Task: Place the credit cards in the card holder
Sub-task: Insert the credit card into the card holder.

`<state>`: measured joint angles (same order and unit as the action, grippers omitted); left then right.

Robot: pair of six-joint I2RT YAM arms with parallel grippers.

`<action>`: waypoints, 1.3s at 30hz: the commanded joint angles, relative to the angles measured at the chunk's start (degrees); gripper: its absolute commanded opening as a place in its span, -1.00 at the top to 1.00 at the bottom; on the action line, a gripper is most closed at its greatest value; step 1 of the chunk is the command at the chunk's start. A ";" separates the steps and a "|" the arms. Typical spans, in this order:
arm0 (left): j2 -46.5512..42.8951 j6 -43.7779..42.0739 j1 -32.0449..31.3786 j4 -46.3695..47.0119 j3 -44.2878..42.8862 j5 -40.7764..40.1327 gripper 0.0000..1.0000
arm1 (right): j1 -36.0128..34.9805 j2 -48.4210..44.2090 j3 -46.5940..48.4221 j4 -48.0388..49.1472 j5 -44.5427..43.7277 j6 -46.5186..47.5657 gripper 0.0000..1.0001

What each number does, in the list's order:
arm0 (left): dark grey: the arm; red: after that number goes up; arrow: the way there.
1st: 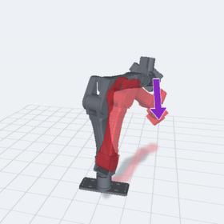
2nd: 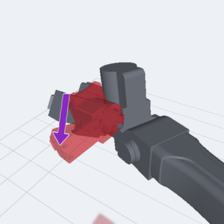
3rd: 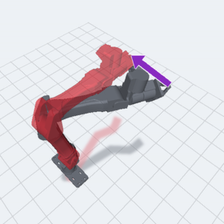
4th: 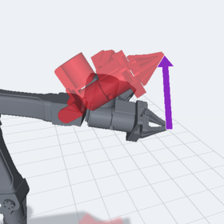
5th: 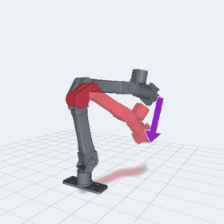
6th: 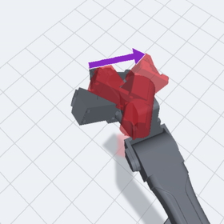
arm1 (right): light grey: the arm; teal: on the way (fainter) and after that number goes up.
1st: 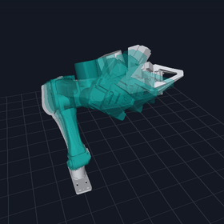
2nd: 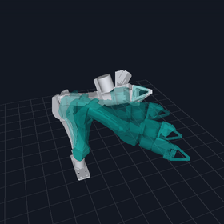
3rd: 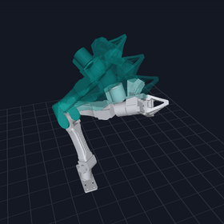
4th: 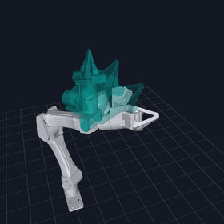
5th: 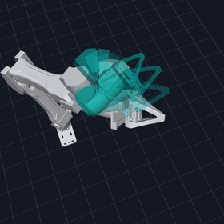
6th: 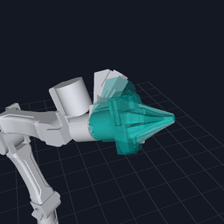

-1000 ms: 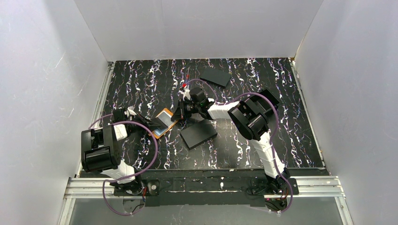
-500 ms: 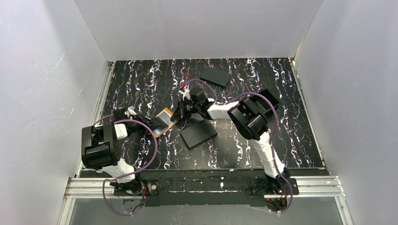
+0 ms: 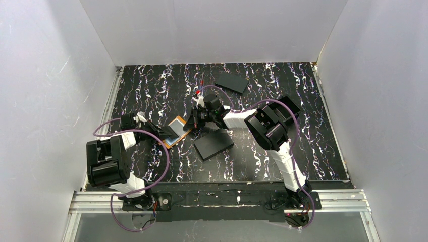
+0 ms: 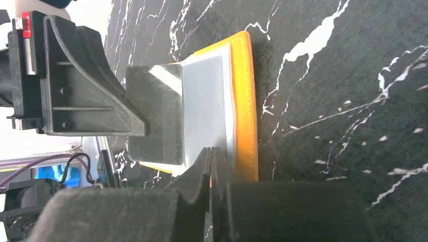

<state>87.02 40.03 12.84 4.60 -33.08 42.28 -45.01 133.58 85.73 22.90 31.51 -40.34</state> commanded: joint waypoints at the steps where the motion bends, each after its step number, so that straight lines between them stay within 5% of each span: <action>1: 1.17 -0.95 -0.06 -1.64 -0.97 -0.94 1.00 | -0.12 1.25 0.89 0.48 0.22 0.28 0.93; 17: 4.91 5.30 -0.46 8.01 1.96 4.30 1.00 | -0.29 2.21 1.45 1.07 0.75 -0.65 0.94; 39: 6.02 4.33 -2.42 6.62 0.74 5.65 1.00 | 0.55 1.21 1.77 -0.43 0.54 0.59 0.81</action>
<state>93.45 45.45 11.00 14.13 -31.86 46.78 -44.99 134.47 86.04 24.12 33.15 -41.78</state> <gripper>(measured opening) 0.010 0.056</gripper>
